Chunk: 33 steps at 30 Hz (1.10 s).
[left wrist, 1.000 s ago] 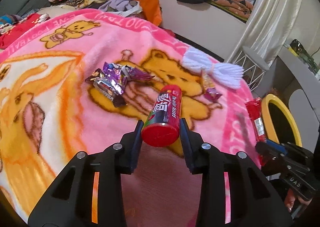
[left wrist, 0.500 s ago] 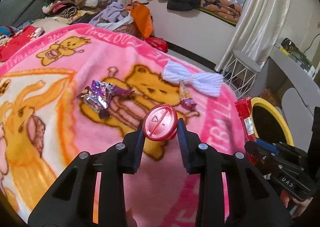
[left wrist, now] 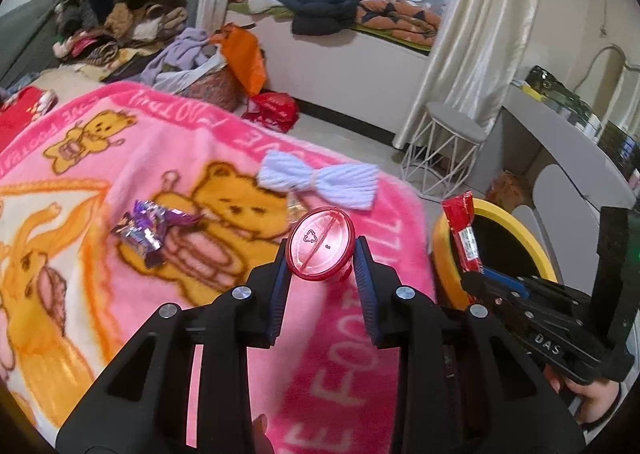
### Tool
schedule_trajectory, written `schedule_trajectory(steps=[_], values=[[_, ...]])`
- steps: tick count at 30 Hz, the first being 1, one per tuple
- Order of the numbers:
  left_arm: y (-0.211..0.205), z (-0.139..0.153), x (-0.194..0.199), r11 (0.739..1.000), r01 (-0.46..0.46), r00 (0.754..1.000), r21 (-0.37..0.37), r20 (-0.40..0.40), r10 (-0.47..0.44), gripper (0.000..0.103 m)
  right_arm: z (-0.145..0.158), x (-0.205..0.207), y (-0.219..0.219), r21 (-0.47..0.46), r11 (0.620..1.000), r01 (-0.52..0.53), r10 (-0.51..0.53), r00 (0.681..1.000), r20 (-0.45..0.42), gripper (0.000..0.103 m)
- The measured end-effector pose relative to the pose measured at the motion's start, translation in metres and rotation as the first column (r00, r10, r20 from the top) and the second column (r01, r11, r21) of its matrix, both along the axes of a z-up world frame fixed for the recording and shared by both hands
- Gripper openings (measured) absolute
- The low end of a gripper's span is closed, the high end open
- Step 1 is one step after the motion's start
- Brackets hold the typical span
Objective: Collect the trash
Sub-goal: 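Carry the red tube and red candy bar with both tools over the yellow bin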
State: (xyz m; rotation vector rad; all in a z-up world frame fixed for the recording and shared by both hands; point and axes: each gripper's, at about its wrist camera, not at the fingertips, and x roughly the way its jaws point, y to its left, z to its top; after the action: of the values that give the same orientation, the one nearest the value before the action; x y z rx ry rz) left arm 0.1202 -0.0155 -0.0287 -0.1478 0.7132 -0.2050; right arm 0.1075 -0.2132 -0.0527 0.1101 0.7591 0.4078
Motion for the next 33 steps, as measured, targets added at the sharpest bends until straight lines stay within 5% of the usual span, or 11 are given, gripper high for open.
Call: schedule_trajectory(steps=[33], values=[[-0.096, 0.017, -0.007, 0.977, 0.213, 0.976, 0.022, 0.050, -0.214, 0.024, 0.004, 0.005, -0.086, 0.078, 0.976, 0.206, -0.207, 0.978, 0.008, 0.016]])
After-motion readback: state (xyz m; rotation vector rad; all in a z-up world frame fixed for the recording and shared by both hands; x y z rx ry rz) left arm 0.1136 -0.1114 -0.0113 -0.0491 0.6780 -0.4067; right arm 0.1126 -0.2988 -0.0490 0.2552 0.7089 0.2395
